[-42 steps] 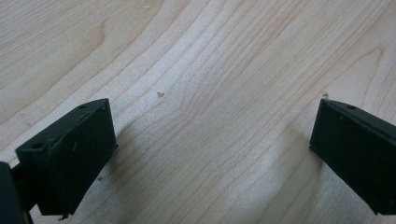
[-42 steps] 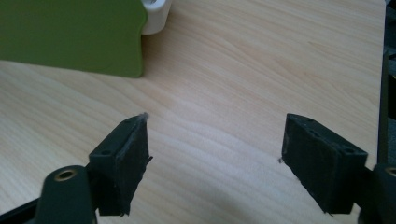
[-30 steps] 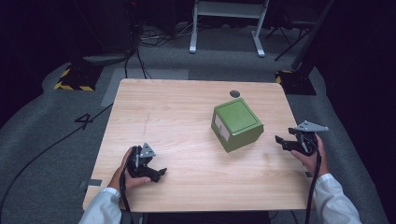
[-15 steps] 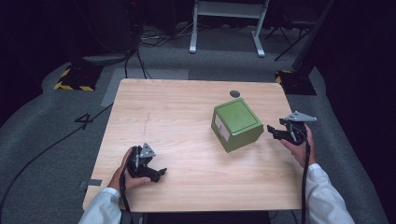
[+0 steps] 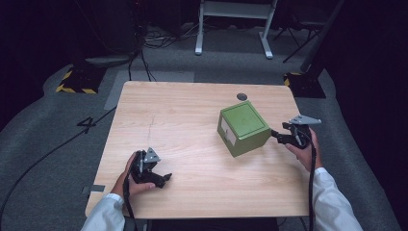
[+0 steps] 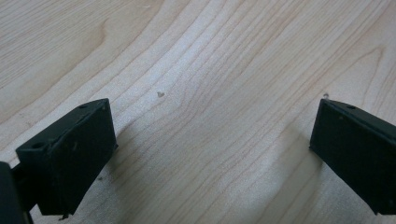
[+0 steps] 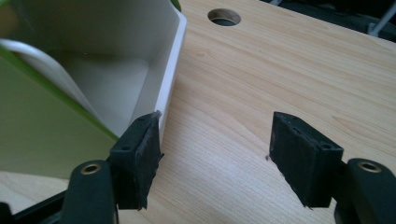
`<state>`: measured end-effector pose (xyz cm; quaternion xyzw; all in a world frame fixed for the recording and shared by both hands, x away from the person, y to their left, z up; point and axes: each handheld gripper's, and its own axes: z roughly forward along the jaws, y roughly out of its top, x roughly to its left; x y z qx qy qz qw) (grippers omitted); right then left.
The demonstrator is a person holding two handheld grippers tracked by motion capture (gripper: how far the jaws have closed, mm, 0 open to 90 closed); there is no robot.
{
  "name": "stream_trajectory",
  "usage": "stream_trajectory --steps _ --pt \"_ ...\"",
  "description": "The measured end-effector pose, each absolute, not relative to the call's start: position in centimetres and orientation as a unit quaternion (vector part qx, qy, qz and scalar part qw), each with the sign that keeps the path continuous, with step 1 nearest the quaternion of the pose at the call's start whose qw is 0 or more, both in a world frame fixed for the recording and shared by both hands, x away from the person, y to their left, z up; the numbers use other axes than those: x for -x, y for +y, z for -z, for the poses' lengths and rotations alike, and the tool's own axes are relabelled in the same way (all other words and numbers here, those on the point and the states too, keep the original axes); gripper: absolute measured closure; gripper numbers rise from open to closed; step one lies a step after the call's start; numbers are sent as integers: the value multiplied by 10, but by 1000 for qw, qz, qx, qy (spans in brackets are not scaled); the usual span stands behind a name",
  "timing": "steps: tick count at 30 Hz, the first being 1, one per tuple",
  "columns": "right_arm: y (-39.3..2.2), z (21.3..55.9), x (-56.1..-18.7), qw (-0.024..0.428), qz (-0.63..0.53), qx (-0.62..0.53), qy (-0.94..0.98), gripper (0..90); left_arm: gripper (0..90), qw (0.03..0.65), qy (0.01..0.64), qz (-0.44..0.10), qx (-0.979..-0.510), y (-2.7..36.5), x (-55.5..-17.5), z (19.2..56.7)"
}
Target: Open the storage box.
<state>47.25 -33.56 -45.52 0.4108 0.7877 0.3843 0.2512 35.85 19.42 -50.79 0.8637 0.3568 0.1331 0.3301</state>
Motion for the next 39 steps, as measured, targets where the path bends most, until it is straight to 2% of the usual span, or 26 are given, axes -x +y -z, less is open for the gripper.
stream_trajectory --steps 11,39 --pt "-324 455 -467 221 -395 -370 812 319 5 330 357 -133 -863 194 -358 508" --pt "-240 445 -440 194 -411 -255 854 327 5 331 358 -132 -863 194 -358 508"
